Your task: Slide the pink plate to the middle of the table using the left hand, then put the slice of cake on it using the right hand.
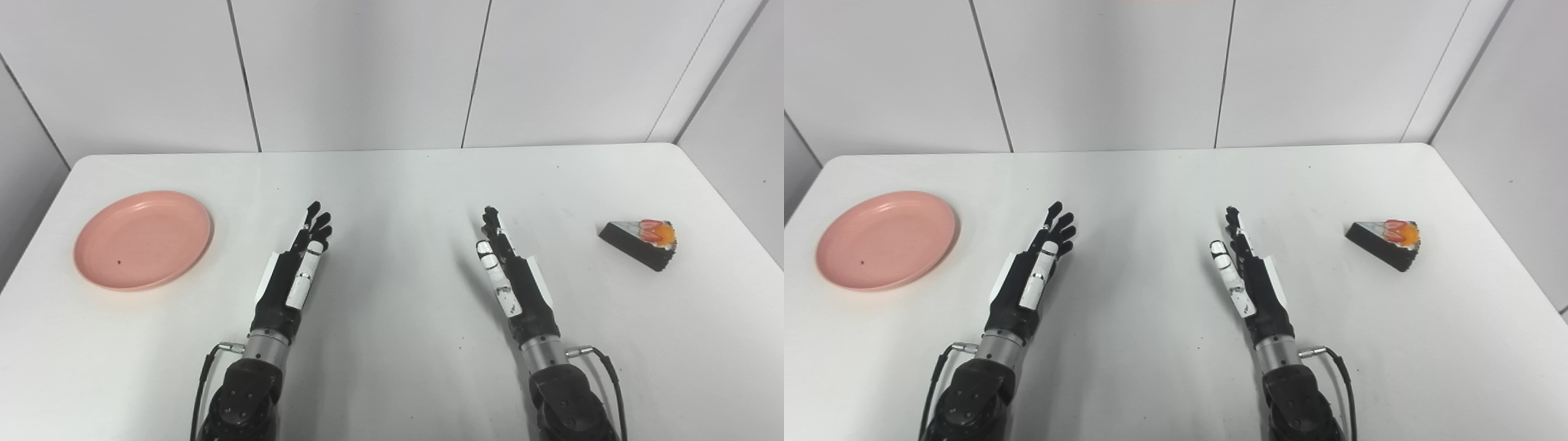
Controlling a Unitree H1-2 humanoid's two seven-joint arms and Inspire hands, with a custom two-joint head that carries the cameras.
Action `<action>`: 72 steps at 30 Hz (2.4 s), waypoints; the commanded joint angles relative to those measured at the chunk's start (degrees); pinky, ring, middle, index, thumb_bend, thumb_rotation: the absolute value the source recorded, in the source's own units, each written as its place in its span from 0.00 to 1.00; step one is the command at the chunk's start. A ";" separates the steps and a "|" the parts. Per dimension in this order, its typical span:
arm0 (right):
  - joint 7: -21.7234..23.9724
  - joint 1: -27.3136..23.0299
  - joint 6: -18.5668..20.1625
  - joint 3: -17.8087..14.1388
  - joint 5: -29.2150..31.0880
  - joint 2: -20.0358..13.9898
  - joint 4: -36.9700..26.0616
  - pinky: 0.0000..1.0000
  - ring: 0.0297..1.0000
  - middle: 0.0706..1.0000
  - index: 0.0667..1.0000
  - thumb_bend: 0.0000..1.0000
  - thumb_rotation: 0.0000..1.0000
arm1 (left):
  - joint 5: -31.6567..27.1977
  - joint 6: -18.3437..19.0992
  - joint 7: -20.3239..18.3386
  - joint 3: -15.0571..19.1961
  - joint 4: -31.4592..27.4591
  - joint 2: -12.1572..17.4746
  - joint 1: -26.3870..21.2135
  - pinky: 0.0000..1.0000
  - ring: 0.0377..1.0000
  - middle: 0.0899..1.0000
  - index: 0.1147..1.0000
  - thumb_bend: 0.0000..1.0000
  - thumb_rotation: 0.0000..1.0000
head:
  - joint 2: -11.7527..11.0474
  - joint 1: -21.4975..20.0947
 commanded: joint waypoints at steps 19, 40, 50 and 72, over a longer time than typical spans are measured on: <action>-0.19 -1.10 -0.38 -0.05 0.03 0.03 -1.59 1.00 0.99 1.00 1.00 0.23 1.00 | -0.20 -0.59 -0.70 -0.28 1.19 0.13 1.43 0.94 0.94 0.96 0.97 0.41 1.00 | 0.18 0.03; 1.03 -0.91 -1.15 -0.73 1.91 -1.59 -1.20 1.00 1.00 1.00 1.00 0.17 1.00 | 1.64 -3.57 0.48 -0.91 5.58 -1.52 0.40 0.93 0.94 0.96 0.96 0.42 1.00 | -3.18 9.27; 2.85 -0.99 -4.12 -1.84 5.57 -3.72 1.45 1.00 1.00 1.00 1.00 0.11 1.00 | 3.07 -9.03 2.79 -0.92 14.69 -4.28 -2.19 0.93 0.94 0.95 0.96 0.40 1.00 | -8.40 17.80; 4.09 -0.95 -3.93 -3.22 8.18 -4.59 2.57 1.00 1.00 1.00 1.00 0.17 1.00 | 4.66 -14.23 4.25 -1.22 20.02 -5.66 -4.16 0.91 0.95 0.97 0.97 0.39 1.00 | -8.94 20.30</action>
